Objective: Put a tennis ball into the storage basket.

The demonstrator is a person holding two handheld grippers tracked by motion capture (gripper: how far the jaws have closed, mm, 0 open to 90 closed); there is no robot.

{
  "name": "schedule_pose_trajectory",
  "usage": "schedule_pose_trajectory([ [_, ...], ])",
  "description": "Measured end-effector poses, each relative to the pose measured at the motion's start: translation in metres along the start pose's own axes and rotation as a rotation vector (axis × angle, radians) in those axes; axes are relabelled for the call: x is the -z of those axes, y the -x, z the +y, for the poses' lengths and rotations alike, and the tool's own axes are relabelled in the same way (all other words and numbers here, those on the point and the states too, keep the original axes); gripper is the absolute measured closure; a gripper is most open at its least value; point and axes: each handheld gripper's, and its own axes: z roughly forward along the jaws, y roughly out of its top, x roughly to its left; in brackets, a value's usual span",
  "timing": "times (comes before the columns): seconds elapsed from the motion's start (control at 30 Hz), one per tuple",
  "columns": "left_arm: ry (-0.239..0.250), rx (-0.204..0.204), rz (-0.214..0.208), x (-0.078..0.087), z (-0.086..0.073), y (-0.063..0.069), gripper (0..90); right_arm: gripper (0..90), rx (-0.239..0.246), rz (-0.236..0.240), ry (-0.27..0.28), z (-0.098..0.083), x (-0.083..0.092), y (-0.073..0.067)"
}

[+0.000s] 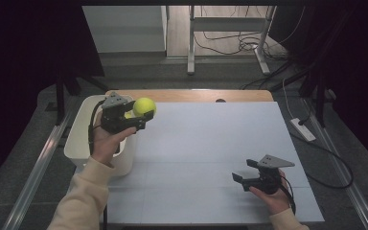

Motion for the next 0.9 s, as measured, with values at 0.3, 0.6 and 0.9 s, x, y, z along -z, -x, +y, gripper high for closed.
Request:
schedule_pose_trajectory([
  [0.3, -0.011, 0.028, 0.048, 0.008, -0.006, -0.018, 26.9, 14.6, 0.001, -0.002, -0.004, 0.000, 0.000, 0.000],
  [0.6, -0.032, 0.050, 0.084, 0.012, -0.012, -0.032, 26.9, 14.6, 0.000, -0.001, -0.005, 0.000, 0.000, 0.000],
  [0.9, -0.052, 0.070, 0.126, 0.016, -0.016, -0.045, 26.9, 14.6, 0.001, 0.003, 0.002, 0.000, 0.000, -0.001],
])
